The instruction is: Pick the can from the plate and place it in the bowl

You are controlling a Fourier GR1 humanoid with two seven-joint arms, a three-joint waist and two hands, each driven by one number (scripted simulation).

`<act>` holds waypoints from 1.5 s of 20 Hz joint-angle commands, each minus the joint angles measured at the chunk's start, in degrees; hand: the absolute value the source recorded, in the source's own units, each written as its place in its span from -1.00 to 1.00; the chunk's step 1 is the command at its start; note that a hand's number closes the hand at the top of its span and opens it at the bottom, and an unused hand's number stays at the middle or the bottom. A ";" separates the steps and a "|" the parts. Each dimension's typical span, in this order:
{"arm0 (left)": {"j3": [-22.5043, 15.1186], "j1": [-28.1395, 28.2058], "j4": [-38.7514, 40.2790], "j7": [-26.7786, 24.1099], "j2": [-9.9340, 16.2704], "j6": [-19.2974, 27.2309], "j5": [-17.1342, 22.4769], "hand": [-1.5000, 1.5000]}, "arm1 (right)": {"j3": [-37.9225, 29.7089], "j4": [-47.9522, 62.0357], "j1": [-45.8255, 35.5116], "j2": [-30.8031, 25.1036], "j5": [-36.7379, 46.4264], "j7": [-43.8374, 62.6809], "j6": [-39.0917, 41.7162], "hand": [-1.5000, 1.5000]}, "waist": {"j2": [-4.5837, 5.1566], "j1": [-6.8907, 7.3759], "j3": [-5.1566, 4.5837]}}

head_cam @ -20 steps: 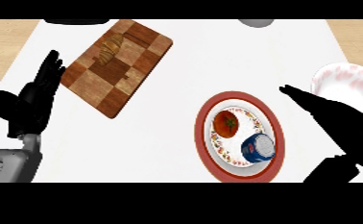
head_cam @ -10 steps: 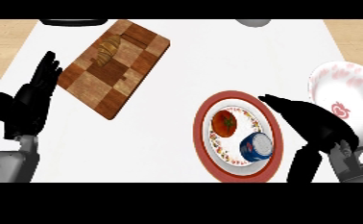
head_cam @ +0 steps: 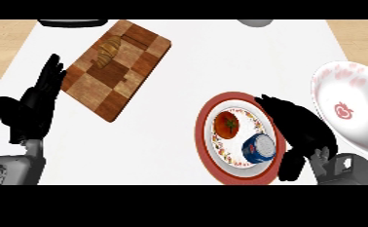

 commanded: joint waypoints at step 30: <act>5.37 1.96 -2.48 -0.07 -7.37 -5.88 -7.98 0.00 | -5.93 27.20 -0.12 20.40 21.23 -19.95 -2.96 1.00 | 0.08 0.38 0.02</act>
